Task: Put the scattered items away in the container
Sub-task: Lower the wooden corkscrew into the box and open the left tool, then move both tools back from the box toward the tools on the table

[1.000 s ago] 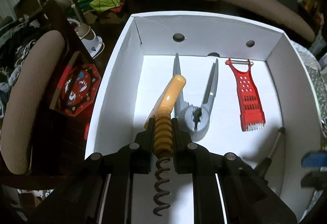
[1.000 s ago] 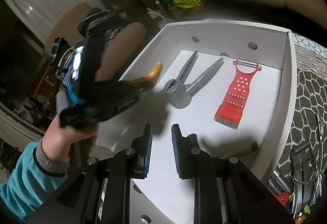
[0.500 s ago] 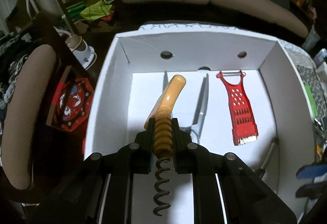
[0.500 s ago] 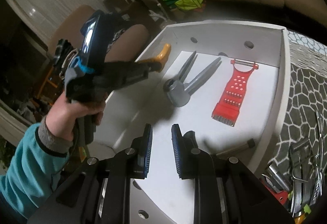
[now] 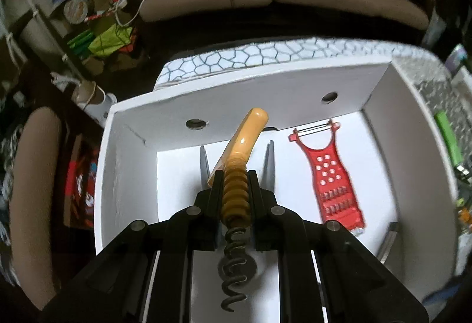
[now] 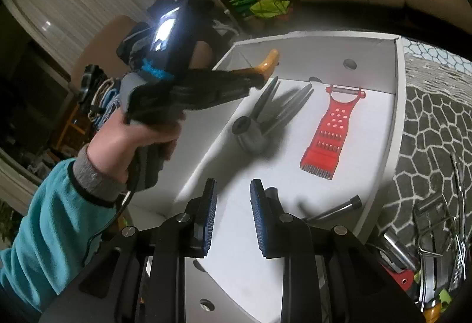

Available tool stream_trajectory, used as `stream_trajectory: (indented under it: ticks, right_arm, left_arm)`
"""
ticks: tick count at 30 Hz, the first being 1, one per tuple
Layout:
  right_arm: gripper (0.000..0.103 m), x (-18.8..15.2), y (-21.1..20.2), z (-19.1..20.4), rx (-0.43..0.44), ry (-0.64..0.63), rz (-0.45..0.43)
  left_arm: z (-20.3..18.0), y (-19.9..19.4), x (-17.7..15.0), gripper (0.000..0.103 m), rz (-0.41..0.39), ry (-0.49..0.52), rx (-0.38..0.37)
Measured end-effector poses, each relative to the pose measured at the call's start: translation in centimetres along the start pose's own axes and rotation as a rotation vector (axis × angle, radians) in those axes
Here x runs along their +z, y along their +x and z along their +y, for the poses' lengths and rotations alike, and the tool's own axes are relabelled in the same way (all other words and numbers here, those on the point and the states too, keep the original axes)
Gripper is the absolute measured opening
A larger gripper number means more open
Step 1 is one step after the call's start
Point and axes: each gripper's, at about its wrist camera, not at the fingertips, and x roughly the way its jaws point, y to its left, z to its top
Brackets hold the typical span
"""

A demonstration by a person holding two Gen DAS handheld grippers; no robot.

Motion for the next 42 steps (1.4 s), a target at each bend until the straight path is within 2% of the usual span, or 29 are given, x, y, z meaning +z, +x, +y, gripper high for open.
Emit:
stream_trajectory:
  ticks: [5,8,13,16,18,20,22,25,30,36,40,42]
  right_arm:
    - [0.025,-0.3,0.1,-0.2,0.026,0.001,0.0]
    - [0.025,-0.4,0.3,-0.2,0.038,0.002,0.006]
    - [0.025,-0.6,0.9,-0.5,0.027,0.008,0.017]
    - [0.025,-0.5,1.3,-0.3,-0.043,-0.032,0.048]
    - [0.025,-0.3,1.6,0.4,-0.106,-0.096,0.096]
    - [0.038,-0.3,2.2,1.2,-0.166,-0.172,0.17]
    - [0.047,-0.2,3.1,1.8,-0.187,-0.211,0.232]
    - [0.047,-0.5,4.7,3.0,-0.222,-0.283,0.291]
    - [0.047,-1.8,8.9,3.9,-0.232,-0.332,0.392]
    - [0.046,-3.5,13.7,4.1,-0.384,-0.442,0.542]
    - [0.036,-4.7,14.0,4.8,-0.449,-0.546,0.582]
    - [0.035,-5.1,13.7,4.9,-0.458,-0.568,0.598]
  left_arm:
    - [-1.3,2.8,0.4,0.013,0.038,0.117,0.062]
    - [-1.8,3.9,0.4,0.013,0.051,0.153,0.086]
    - [-1.8,3.1,0.3,0.013,0.023,0.133,0.047]
    - [-1.0,0.8,-0.2,0.013,-0.015,0.118,0.018]
    - [-0.3,-1.1,-0.9,0.013,-0.035,0.096,-0.018]
    - [0.2,-3.3,-2.1,0.013,-0.052,0.087,-0.06]
    - [0.5,-4.7,-3.2,0.013,-0.056,0.089,-0.093]
    - [1.0,-6.9,-5.8,0.013,-0.047,0.119,-0.104]
    - [2.7,-8.1,-9.4,0.013,0.004,0.099,-0.117]
    - [3.8,-7.8,-11.4,0.013,0.029,0.06,-0.137]
    - [2.4,-7.3,-12.3,0.014,0.054,0.099,-0.157]
    - [1.6,-6.9,-12.7,0.015,0.078,0.123,-0.159]
